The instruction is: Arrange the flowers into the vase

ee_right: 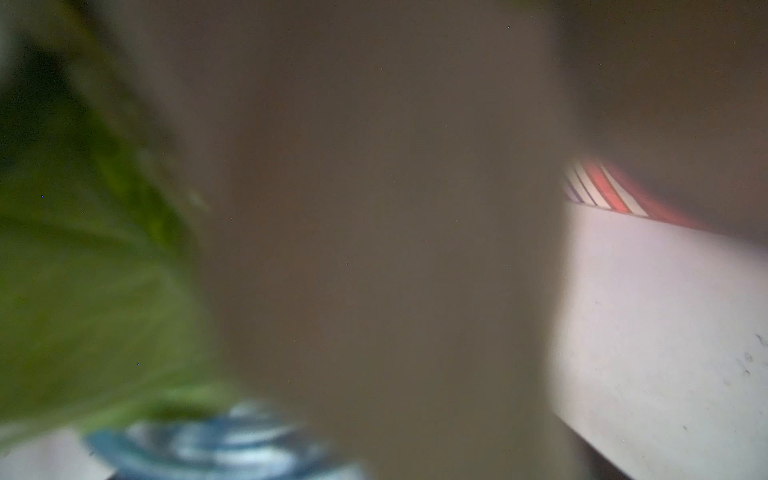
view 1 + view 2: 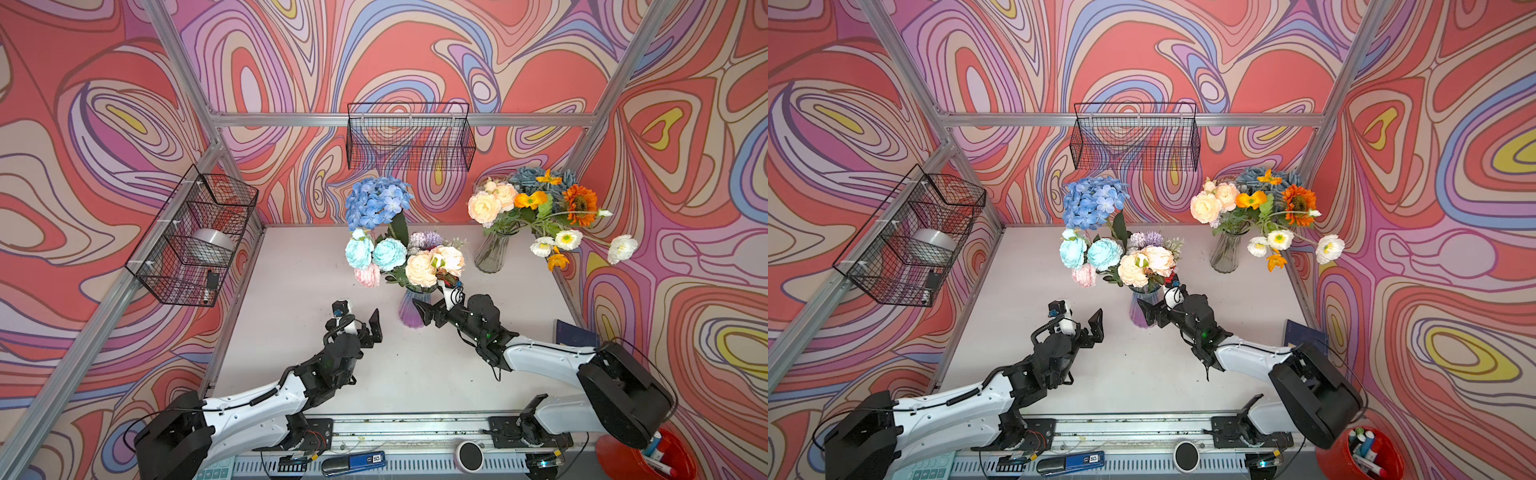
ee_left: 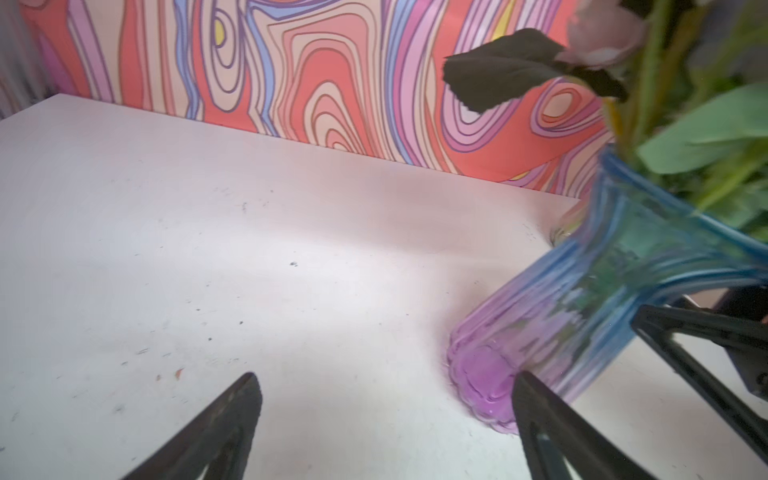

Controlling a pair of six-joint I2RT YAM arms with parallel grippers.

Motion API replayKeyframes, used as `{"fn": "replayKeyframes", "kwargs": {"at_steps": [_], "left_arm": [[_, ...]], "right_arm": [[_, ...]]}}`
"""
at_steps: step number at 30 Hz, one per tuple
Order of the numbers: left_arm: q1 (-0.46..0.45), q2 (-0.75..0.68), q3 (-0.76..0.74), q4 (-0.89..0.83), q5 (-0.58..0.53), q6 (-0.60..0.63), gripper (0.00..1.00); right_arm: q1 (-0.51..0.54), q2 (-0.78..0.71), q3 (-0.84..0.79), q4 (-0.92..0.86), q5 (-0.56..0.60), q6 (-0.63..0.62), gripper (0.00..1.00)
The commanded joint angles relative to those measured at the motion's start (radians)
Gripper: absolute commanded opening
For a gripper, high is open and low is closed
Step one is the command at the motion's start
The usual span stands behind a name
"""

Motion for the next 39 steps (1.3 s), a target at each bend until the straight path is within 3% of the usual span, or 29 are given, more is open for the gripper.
{"fn": "replayKeyframes", "kwargs": {"at_steps": [1,11,18,20,22,39], "left_arm": [[0.018,-0.023,-0.003,0.029,-0.008,-0.021,0.97],[0.07,-0.063,-0.029,0.021,-0.018,-0.016,0.97],[0.099,-0.095,-0.047,0.013,-0.039,0.0,0.97],[0.109,-0.104,-0.053,0.011,-0.042,0.001,0.97],[0.12,-0.113,-0.059,0.009,-0.043,-0.001,0.97],[0.135,-0.312,-0.103,-0.156,-0.092,-0.007,0.97]], "right_arm": [[-0.001,0.064,0.01,0.191,0.028,-0.01,0.97],[-0.001,0.246,0.058,0.357,0.003,0.005,0.88],[0.004,0.346,0.118,0.402,-0.027,0.021,0.73],[0.008,0.396,0.147,0.416,-0.025,0.02,0.61],[0.013,0.448,0.185,0.44,-0.028,0.027,0.57],[0.058,0.807,0.66,0.322,-0.053,-0.001,0.62]]}}
